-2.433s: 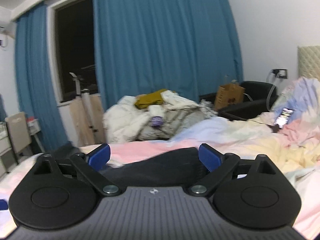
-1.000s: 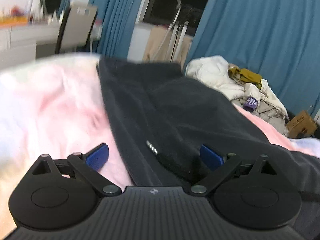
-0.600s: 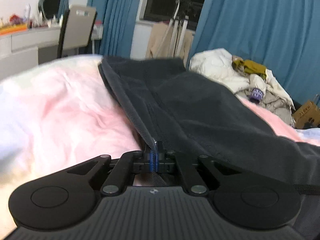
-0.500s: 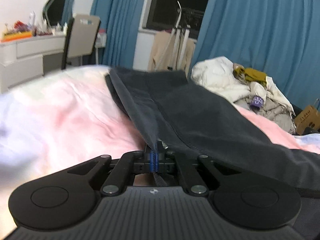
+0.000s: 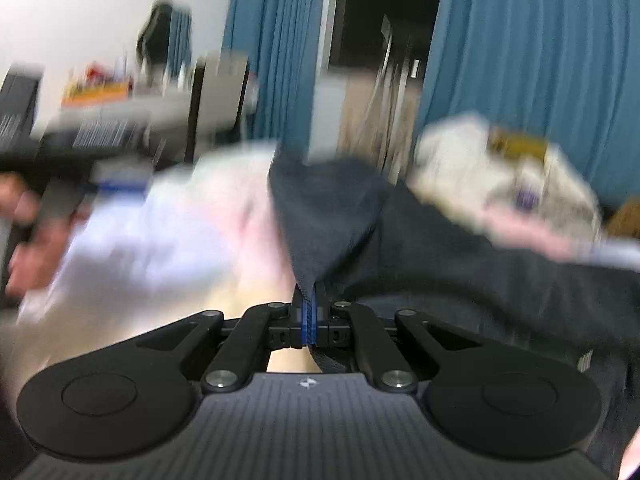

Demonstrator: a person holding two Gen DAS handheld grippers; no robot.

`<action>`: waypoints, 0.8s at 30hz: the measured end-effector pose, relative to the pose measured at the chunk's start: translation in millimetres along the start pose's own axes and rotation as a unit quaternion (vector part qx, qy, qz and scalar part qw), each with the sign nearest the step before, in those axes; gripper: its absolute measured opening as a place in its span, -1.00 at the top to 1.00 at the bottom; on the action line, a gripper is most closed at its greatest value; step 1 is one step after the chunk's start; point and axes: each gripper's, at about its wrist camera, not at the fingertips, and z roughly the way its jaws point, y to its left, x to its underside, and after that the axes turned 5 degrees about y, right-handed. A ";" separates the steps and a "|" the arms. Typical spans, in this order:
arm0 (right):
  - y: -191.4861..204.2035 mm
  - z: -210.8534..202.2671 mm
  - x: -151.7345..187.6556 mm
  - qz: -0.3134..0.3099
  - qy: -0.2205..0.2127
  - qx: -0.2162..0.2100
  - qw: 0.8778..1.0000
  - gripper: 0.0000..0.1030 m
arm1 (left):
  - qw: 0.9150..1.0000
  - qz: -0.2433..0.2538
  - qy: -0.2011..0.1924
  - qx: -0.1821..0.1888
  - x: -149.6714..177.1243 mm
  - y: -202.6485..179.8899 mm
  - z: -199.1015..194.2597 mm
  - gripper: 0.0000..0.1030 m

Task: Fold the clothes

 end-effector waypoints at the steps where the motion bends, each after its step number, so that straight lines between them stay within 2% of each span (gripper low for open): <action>1: 2.1 6.5 9.5 0.002 0.029 -0.005 1.000 0.96 | 1.000 -0.005 0.003 0.002 2.6 1.9 2.5 -0.91; 3: 9.4 21.4 19.4 -0.019 0.075 0.003 0.997 0.95 | 1.000 -0.019 0.010 0.002 8.3 6.2 8.2 -0.90; 7: 5.0 31.9 14.4 -0.006 0.091 -0.005 0.996 0.94 | 0.999 -0.029 0.029 -0.007 16.3 14.5 23.7 -0.79; 14: 14.2 35.0 27.9 -0.018 0.089 -0.001 0.996 0.91 | 0.998 -0.022 0.027 -0.052 -13.5 21.1 81.9 -0.77; 20: 7.5 41.1 31.3 0.004 0.081 -0.026 0.996 0.90 | 0.995 -0.016 0.023 -0.092 -41.0 26.5 133.4 -0.67; 24: -4.3 43.2 32.2 0.037 0.061 -0.064 0.995 0.90 | 0.992 -0.007 0.015 -0.124 -66.8 34.9 187.9 -0.63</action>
